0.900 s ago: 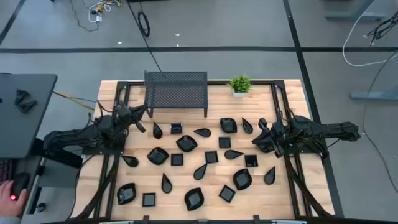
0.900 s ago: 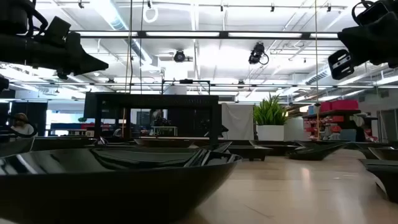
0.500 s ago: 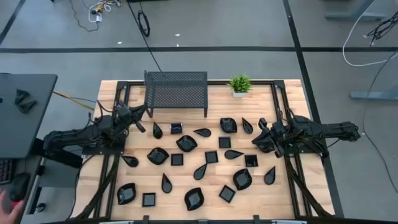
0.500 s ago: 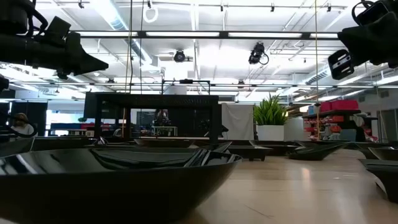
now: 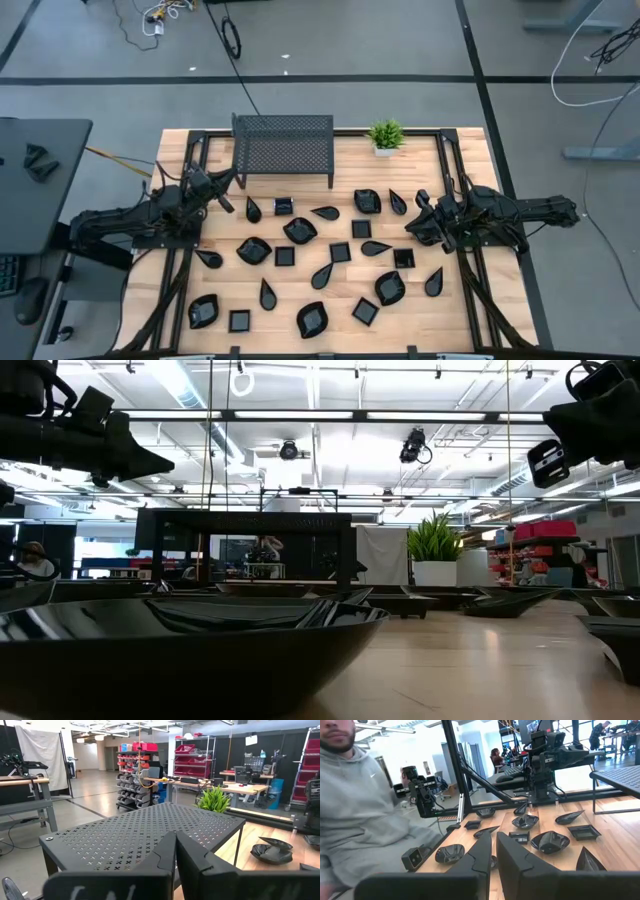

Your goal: Pick & Place Mini shaped plates

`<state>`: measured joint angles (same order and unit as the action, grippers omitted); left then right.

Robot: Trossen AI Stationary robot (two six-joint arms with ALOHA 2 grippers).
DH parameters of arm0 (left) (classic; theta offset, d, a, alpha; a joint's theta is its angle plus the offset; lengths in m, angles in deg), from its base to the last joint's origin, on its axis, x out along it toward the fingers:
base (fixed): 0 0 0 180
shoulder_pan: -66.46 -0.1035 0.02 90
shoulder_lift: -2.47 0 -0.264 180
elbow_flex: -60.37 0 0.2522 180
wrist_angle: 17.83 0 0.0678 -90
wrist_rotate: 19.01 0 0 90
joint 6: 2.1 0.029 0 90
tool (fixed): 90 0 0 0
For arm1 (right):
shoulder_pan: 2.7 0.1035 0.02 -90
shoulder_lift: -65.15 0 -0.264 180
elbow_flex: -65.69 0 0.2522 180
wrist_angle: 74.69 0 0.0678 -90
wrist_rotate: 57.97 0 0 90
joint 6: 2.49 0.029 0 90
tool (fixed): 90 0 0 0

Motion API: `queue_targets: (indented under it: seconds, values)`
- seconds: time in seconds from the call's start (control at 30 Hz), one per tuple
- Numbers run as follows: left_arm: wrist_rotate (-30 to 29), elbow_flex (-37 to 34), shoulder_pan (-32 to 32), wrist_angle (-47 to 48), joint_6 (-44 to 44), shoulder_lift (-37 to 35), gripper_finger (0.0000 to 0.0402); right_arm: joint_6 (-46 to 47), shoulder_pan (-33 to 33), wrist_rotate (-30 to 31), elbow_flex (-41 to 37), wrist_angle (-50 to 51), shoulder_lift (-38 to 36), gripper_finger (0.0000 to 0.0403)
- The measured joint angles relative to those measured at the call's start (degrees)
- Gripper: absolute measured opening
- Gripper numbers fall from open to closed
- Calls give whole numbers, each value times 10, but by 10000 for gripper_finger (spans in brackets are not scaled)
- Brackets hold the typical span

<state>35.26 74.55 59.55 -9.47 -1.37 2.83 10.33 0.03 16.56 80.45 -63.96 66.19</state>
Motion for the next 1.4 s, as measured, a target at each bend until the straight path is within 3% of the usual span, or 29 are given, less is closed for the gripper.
queue_targets:
  seconds: [0.4,0.6,0.7,0.97,1.03,1.23,1.4]
  values:
    - [0,0,0,0,0,0,16,-4,0,0,0,0,0,33]
    - [0,0,0,0,0,0,16,-2,0,48,0,-49,0,33]
    - [0,0,0,0,0,0,16,37,0,92,0,-114,0,33]
    - [0,0,0,0,0,0,16,53,0,295,0,-296,0,33]
    - [0,0,0,0,0,0,16,57,0,322,0,-320,3,33]
    - [0,0,0,-2,0,0,16,116,4,245,0,-332,46,33]
    - [0,0,0,-3,0,0,16,181,32,281,1,-351,177,33]
